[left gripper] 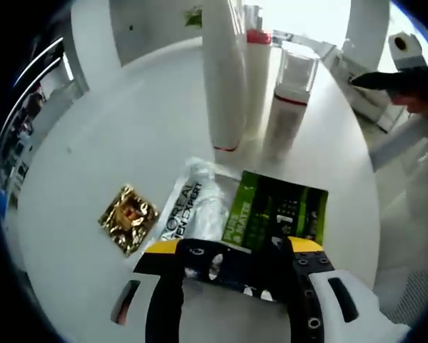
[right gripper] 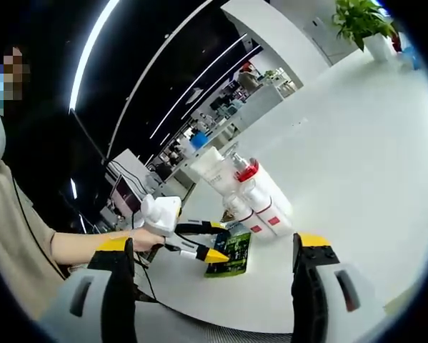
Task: Arrange the skincare products in the storage area until every visible bottle or jar stands upright without overlapping.
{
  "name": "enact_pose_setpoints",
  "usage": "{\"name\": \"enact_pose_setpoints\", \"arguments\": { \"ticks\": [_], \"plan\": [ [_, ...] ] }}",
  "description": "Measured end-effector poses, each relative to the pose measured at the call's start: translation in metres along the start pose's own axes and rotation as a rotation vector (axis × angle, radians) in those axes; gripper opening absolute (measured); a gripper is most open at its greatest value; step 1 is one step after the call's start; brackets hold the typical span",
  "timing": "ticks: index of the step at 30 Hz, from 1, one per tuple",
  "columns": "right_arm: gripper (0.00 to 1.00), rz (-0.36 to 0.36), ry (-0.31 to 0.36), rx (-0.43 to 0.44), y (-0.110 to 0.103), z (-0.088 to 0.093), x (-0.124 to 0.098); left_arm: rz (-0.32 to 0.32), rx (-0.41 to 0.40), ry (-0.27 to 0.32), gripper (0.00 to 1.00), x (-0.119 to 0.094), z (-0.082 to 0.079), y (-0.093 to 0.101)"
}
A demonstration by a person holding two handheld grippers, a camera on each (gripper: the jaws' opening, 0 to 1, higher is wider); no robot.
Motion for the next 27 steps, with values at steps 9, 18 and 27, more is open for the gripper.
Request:
{"name": "enact_pose_setpoints", "arguments": {
  "ticks": [9, 18, 27],
  "plan": [
    [0.92, 0.002, -0.003, -0.003, 0.0, 0.0, 0.0, 0.002, 0.002, -0.001, 0.54, 0.001, -0.001, -0.001],
    [0.92, 0.017, -0.018, -0.033, -0.001, 0.001, 0.001, -0.014, -0.015, -0.03, 0.58, 0.001, -0.001, -0.002],
    [0.93, 0.05, -0.033, -0.083, 0.0, 0.0, 0.0, -0.019, -0.06, -0.037, 0.69, -0.015, 0.008, 0.012]
  ]
}}
Point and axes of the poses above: the point that each gripper's makers call its tool centre point, and the gripper's own axes: x roughly forward along the fingers, y roughly to its right, z roughly out of its underside, the point moved 5 cm from there along -x, roughly backward along the fingers, and after that the axes turned 13 degrees about -z, right-handed, at the moved point
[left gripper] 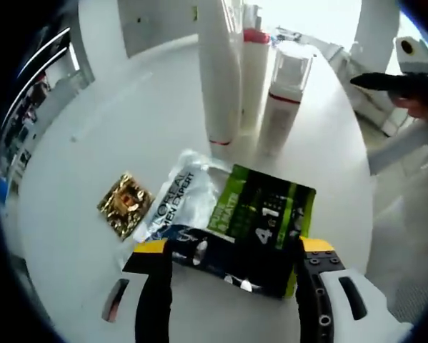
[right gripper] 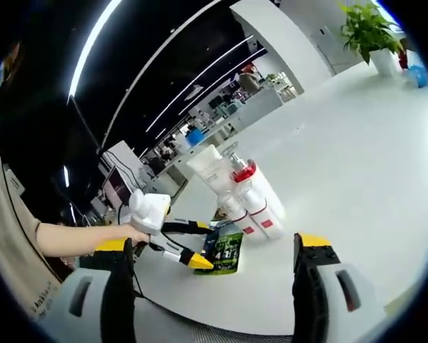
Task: Arrange the skincare products in the storage area until every visible bottle or jar stands upright without overlapping.
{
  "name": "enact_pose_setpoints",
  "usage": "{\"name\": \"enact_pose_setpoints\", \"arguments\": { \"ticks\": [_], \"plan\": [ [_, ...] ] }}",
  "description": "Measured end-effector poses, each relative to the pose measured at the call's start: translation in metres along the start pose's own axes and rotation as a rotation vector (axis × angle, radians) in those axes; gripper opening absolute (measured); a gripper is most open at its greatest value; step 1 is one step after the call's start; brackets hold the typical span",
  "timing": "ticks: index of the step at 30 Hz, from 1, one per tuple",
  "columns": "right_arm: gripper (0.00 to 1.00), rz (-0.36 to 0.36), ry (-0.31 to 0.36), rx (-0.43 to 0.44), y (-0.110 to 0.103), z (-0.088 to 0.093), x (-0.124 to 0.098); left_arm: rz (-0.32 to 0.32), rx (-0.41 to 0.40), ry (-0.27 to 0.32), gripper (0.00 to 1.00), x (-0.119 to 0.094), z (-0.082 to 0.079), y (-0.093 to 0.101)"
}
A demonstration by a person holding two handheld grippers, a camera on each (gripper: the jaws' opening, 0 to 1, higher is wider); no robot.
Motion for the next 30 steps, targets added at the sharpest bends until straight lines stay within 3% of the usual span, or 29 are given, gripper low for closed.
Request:
{"name": "enact_pose_setpoints", "arguments": {
  "ticks": [17, 26, 30],
  "plan": [
    [0.96, 0.067, -0.015, -0.071, 0.002, -0.001, -0.002, -0.084, -0.237, 0.093, 0.8, -0.06, 0.031, 0.01],
    [0.96, 0.071, -0.051, -0.121, -0.001, -0.002, 0.002, -0.146, -0.367, 0.21, 0.85, -0.096, 0.041, 0.013],
    [0.97, 0.081, -0.097, -0.194, 0.002, -0.003, 0.001, -0.172, -0.405, 0.253, 0.89, -0.109, 0.045, 0.013]
  ]
}}
Point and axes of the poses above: the point that each gripper's makers call its tool centre point, and the gripper's own axes: x roughly forward along the fingers, y roughly to its right, z roughly out of its underside, the point moved 5 cm from there along -x, roughly backward along the fingers, and after that the axes turned 13 degrees about -z, right-handed, at the moved point
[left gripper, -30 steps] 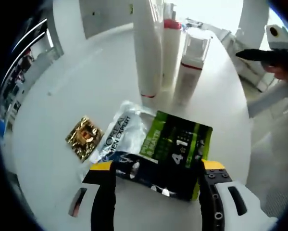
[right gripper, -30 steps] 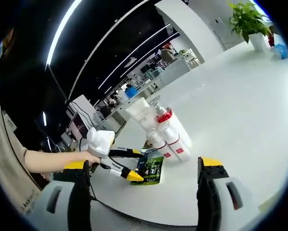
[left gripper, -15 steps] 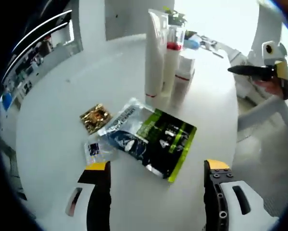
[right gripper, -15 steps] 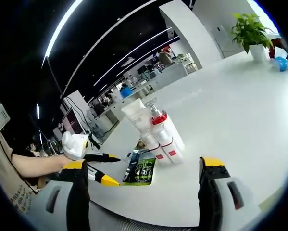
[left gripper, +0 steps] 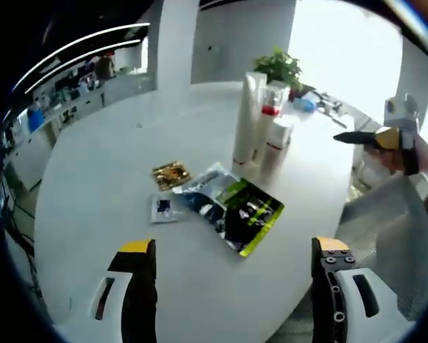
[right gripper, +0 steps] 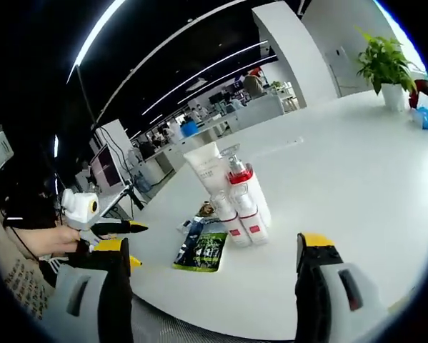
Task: Arrange the skincare products in the storage area until every visible bottle or jar stands upright without overlapping.
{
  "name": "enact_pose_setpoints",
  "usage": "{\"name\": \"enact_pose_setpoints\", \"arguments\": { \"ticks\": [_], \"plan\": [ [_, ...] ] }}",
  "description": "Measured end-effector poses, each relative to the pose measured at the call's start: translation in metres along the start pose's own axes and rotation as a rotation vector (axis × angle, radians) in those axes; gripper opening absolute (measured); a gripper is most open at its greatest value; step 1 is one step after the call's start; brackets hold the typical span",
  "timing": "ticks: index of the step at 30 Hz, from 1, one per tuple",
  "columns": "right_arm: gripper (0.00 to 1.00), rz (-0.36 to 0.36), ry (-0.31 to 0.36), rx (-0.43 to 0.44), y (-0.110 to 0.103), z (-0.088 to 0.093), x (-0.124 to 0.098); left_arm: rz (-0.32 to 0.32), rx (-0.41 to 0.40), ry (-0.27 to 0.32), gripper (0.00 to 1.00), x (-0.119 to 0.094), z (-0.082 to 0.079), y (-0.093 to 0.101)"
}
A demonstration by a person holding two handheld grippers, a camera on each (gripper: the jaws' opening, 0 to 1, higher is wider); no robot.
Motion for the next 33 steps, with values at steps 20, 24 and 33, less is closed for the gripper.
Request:
{"name": "enact_pose_setpoints", "arguments": {
  "ticks": [20, 24, 33],
  "plan": [
    [0.98, -0.005, -0.034, -0.022, 0.003, 0.008, 0.0, -0.074, -0.149, 0.087, 0.97, -0.04, 0.022, -0.01],
    [0.98, -0.007, -0.058, -0.038, 0.002, 0.01, 0.002, -0.085, -0.153, 0.082, 0.97, -0.041, 0.026, -0.01],
    [0.98, -0.001, -0.06, -0.022, 0.005, 0.012, 0.002, -0.088, -0.151, 0.072, 0.97, -0.039, 0.029, -0.011]
  ]
}}
Point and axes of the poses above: the point that each gripper's makers call its tool centre point, and the gripper's own axes: x roughly forward along the fingers, y roughly to its right, z roughly out of its underside, the point moved 5 cm from there along -x, roughly backward along the fingers, and after that the axes turned 13 degrees about -z, right-handed, at the moved point
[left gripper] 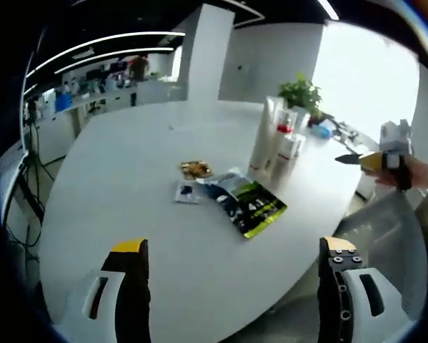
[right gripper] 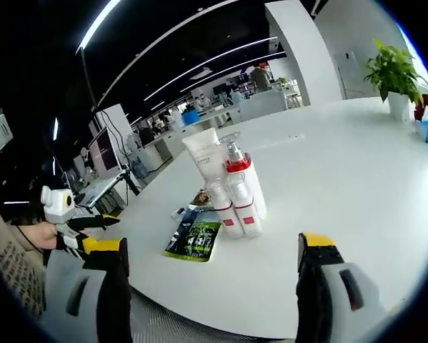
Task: Arrange the skincare products in the storage area until every visible bottle or jar stands upright without overlapping.
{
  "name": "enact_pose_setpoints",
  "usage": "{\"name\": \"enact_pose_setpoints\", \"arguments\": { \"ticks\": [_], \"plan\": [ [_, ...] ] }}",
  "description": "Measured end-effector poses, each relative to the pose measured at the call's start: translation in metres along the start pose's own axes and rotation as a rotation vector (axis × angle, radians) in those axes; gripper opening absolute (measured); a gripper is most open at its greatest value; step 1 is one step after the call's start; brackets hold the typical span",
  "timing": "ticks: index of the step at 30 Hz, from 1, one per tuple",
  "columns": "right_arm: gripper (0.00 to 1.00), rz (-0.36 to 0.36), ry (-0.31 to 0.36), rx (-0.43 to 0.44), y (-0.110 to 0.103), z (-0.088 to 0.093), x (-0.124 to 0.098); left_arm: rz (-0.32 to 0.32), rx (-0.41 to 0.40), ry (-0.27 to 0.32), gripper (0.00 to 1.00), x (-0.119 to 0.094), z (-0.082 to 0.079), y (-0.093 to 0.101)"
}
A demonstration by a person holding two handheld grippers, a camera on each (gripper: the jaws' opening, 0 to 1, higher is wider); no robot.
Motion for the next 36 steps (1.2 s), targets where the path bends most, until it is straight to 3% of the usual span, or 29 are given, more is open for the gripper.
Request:
{"name": "enact_pose_setpoints", "arguments": {
  "ticks": [5, 11, 16, 21, 26, 36],
  "plan": [
    [0.98, -0.006, -0.013, -0.005, -0.001, 0.001, 0.001, 0.005, 0.033, -0.016, 0.97, 0.007, -0.001, -0.002],
    [0.98, -0.004, -0.022, -0.008, -0.001, 0.003, 0.001, 0.025, 0.141, -0.056, 0.97, 0.025, -0.007, -0.01],
    [0.98, 0.001, -0.021, -0.004, 0.0, 0.003, 0.001, 0.046, 0.226, -0.08, 0.97, 0.043, -0.018, -0.013],
    [0.98, 0.006, -0.017, 0.0, 0.002, 0.002, 0.0, 0.066, 0.237, -0.1, 0.96, 0.061, -0.032, -0.014],
    [0.98, 0.017, -0.012, 0.003, 0.002, 0.002, 0.0, 0.084, 0.311, -0.148, 0.94, 0.078, -0.034, -0.016],
    [0.98, 0.042, -0.008, 0.015, 0.007, 0.002, -0.002, 0.076, 0.42, -0.183, 0.73, 0.11, -0.039, -0.026]
  ]
}}
Point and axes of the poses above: the point that each gripper's makers call its tool centre point, and the gripper's own axes: x roughly forward along the fingers, y roughly to its right, z roughly out of its underside, the point moved 5 cm from there along -x, roughly backward along the fingers, and after that the axes turned 13 degrees about -z, right-handed, at the moved point
